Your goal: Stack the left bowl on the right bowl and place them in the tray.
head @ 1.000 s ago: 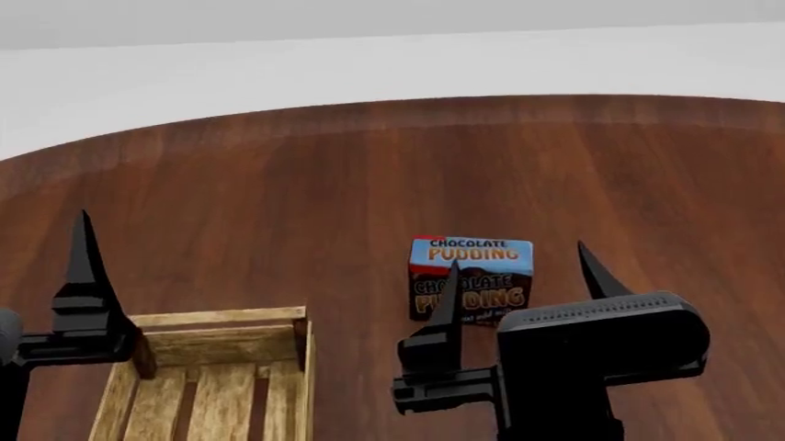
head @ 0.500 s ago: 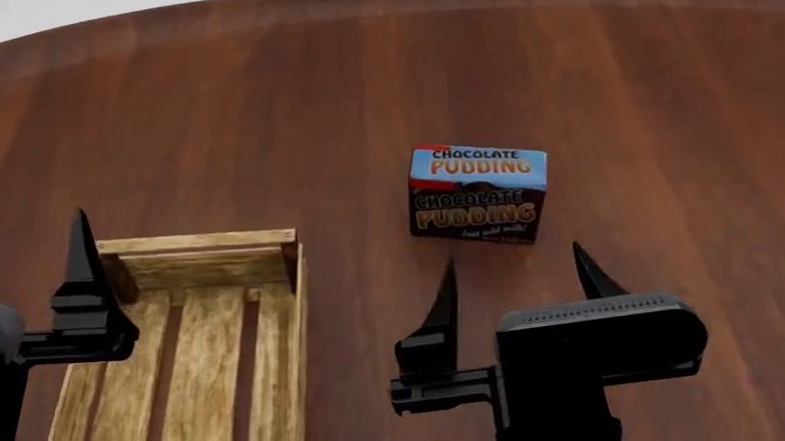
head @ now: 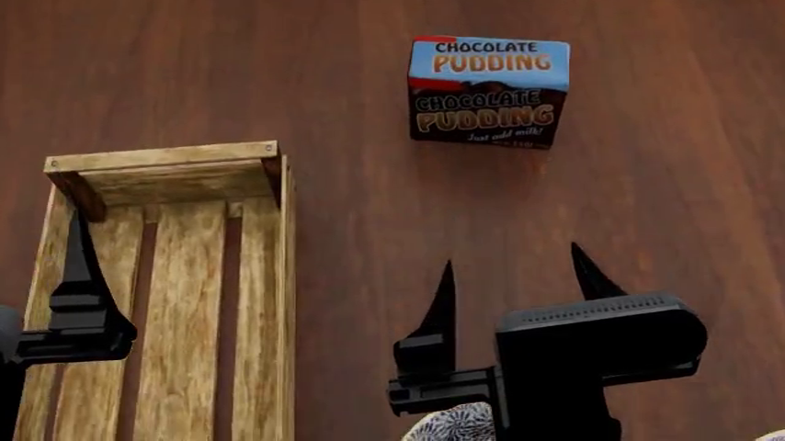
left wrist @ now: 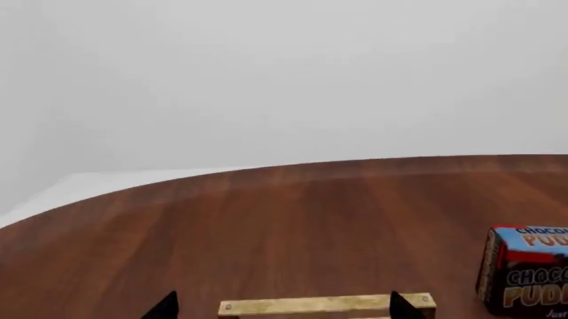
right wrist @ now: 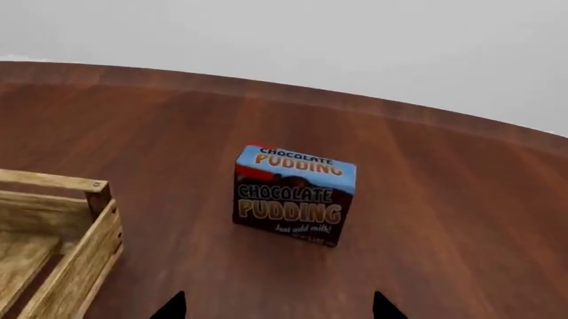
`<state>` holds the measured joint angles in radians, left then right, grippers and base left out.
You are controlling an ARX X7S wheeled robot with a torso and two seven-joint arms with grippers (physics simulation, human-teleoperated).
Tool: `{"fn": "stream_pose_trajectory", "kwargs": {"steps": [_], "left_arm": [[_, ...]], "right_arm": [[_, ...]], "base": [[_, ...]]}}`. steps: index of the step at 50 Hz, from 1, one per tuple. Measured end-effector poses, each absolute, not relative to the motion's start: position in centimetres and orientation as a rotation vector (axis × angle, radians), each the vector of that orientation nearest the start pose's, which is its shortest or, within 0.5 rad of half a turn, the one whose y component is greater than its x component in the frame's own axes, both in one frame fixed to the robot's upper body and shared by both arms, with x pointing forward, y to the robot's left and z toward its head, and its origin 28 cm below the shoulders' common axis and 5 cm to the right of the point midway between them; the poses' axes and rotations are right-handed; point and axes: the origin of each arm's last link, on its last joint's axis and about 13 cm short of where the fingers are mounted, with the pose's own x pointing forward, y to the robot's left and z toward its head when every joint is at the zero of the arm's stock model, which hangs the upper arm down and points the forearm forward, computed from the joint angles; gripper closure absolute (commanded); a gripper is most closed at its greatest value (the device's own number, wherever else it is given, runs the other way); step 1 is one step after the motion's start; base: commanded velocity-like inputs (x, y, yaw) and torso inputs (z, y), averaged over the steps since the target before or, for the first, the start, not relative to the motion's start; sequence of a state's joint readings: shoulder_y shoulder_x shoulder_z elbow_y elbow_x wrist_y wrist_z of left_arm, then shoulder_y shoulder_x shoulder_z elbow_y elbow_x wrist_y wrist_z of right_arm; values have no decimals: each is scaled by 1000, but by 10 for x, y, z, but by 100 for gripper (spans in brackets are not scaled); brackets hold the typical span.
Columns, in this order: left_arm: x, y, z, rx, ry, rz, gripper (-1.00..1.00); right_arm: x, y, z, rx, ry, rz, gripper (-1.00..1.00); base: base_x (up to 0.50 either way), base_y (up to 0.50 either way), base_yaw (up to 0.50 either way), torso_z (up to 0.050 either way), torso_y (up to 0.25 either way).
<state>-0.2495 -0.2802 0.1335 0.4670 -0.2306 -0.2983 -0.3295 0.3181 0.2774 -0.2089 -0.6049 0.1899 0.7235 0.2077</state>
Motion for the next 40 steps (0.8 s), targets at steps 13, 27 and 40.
{"fn": "stream_pose_trajectory", "kwargs": {"steps": [13,27,40], "left_arm": [[242,223,147,27,-384,111,-100],[243,224,150,54,-402,132,-100],[242,225,153,62,-411,139,-100]], "right_arm": [[233,-95,158,-171,-140,89,-100],[218,-78,182,-247,-82,116,-100],[201,-66,199,-245,38,91,-100]], "base": [[-1,0,0,0,-107],[0,0,0,0,0],[0,0,0,0,0]]}}
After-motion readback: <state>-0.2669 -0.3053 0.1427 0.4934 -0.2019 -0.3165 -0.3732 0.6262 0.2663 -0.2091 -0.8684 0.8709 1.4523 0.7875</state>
